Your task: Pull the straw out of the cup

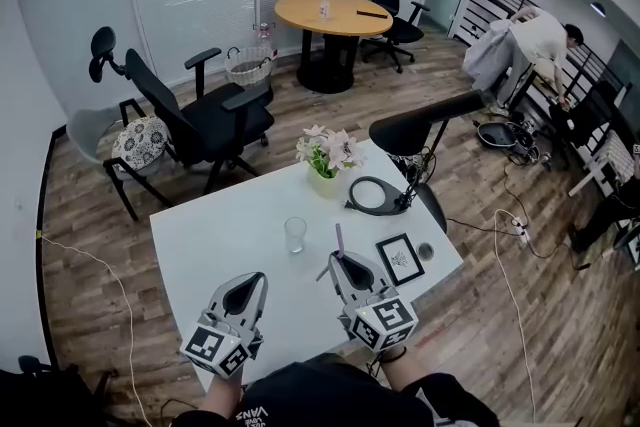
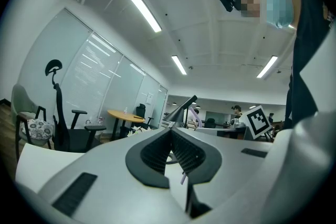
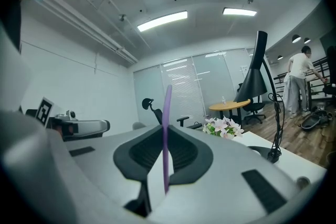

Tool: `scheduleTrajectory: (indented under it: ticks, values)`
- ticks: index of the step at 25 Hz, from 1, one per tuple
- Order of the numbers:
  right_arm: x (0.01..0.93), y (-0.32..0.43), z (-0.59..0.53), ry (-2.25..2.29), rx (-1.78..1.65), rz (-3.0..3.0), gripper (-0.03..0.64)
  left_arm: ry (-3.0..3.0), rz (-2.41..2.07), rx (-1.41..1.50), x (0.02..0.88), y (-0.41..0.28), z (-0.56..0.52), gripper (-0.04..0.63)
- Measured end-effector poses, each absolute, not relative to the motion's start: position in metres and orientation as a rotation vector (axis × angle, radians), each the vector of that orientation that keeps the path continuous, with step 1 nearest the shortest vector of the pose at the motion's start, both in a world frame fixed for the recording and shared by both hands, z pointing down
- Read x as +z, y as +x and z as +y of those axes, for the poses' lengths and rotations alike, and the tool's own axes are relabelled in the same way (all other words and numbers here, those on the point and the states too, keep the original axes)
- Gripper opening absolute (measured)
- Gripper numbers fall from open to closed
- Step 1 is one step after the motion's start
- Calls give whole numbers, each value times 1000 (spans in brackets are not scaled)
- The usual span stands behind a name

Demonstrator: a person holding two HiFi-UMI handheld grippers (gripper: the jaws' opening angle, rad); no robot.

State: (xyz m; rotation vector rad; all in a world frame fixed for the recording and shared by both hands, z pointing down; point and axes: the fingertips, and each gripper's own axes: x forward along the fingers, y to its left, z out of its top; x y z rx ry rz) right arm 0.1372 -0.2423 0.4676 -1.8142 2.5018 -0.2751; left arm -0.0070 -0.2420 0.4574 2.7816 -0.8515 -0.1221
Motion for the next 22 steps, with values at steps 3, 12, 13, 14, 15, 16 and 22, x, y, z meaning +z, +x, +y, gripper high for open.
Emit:
scheduleTrajectory:
  ticks: [3,12,13,14,15,16,22]
  values:
    - [468,139,-244,-1816,-278,2499,37,2774,-851,-125,459,-5,-244,11]
    - [470,143,-252,-1813,-285,2499,37,2767,-854,-135,460,-1,-254,11]
    - [470,143,-253,-1814,-287,2499,37,2769,-853,-135,460,-1,-255,11]
    - [470,144,-254,-1815,-289,2498,37,2772,-851,-137,460,-1,-256,11]
    - [470,144,-255,-1815,-289,2498,37,2775,-850,-141,460,-1,-257,11]
    - [470,144,-255,-1816,-289,2499,37,2775,-847,-145,460,0,-258,11]
    - [470,148,-260,-1837,-277,2514,37,2773,-832,-136,462,5,-262,11]
